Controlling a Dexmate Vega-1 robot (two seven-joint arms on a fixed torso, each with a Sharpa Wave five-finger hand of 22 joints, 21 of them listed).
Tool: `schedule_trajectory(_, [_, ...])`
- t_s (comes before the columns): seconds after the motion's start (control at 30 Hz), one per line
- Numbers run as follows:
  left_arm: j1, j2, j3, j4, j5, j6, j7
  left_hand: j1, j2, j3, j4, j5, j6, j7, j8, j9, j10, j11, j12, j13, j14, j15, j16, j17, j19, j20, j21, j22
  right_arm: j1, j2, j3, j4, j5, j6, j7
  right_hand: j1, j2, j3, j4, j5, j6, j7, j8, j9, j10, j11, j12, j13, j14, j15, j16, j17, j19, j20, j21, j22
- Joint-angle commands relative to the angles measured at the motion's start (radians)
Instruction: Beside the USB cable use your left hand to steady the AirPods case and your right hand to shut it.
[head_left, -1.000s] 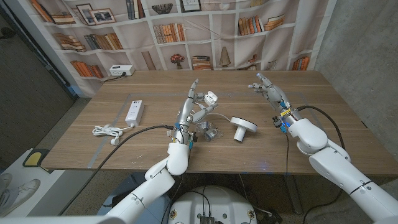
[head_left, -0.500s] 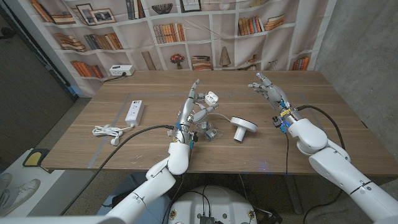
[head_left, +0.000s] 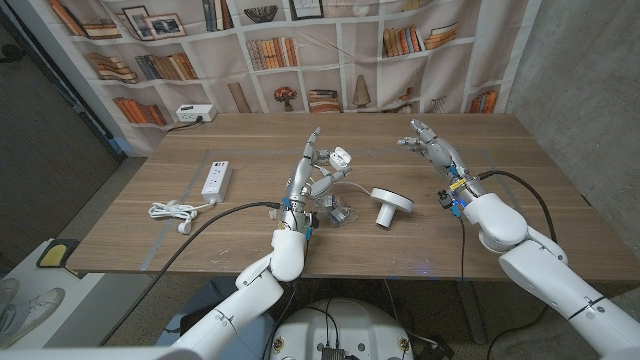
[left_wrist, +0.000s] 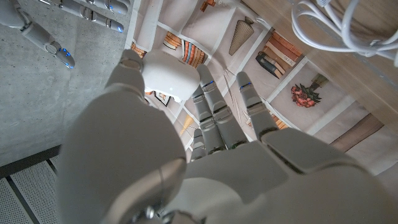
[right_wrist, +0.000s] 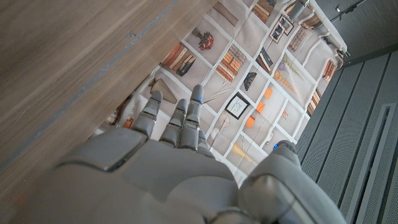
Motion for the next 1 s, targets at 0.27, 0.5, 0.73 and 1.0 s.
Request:
schedule_trajectory(0.27, [0.010,-0.005,0.000,0.001,-0.002,-0.004,0.008,0.165,0.157,-0.010,0.006,0.004,0.008,-0.002,-0.004,0.004,0.159,-0.147,0.005,0.000,0.063,-0.056,-0.019,-0.011,-0.042,-0.026,-0.019,-0.001,-0.013,-0.011,-0.039,-0.070,-0.061,-0.059,0.002,0.011,0.007,0.001,-0.008,-0.001,-0.004,0.004,0.003,0.005,0.016,0.005,0.007,0.009,0.020,0.004,0.012,0.011,0.051,0.016,0.012,0.004])
schedule_trajectory(0.5, [0.002,-0.009,0.004,0.017,0.001,-0.011,0.013,0.163,0.156,-0.013,0.008,0.004,0.008,-0.002,-0.005,0.004,0.159,-0.148,0.006,-0.001,0.065,-0.056,-0.025,-0.016,-0.040,-0.040,-0.018,-0.001,-0.013,-0.021,-0.053,-0.097,-0.073,-0.069,0.012,0.013,0.007,0.001,-0.009,-0.001,-0.007,0.007,0.002,0.005,0.020,0.011,0.008,0.011,0.017,0.005,0.013,0.014,0.051,0.020,0.008,0.003])
schedule_trajectory(0.73, [-0.009,-0.012,0.007,0.024,0.002,-0.014,0.008,0.161,0.159,-0.015,0.010,0.005,0.008,0.001,-0.005,0.004,0.160,-0.149,0.008,-0.002,0.068,-0.053,-0.031,-0.022,-0.035,-0.049,-0.015,-0.001,-0.014,-0.033,-0.063,-0.119,-0.088,-0.076,0.024,0.013,0.008,0.001,-0.009,-0.001,-0.008,0.007,0.002,0.006,0.020,0.010,0.007,0.014,0.011,0.024,0.012,0.017,0.045,0.021,0.001,0.003])
schedule_trajectory(1.0, [-0.011,-0.017,0.009,0.035,-0.004,-0.020,0.008,0.160,0.158,-0.017,0.010,0.005,0.008,0.001,-0.006,0.004,0.159,-0.150,0.008,-0.002,0.071,-0.054,-0.038,-0.028,-0.035,-0.051,-0.015,-0.001,-0.013,-0.038,-0.075,-0.130,-0.088,-0.068,0.042,0.012,0.007,0.000,-0.008,-0.001,-0.008,0.006,0.002,0.006,0.027,0.015,0.008,0.017,0.004,0.019,0.011,0.020,0.027,0.023,-0.011,0.003])
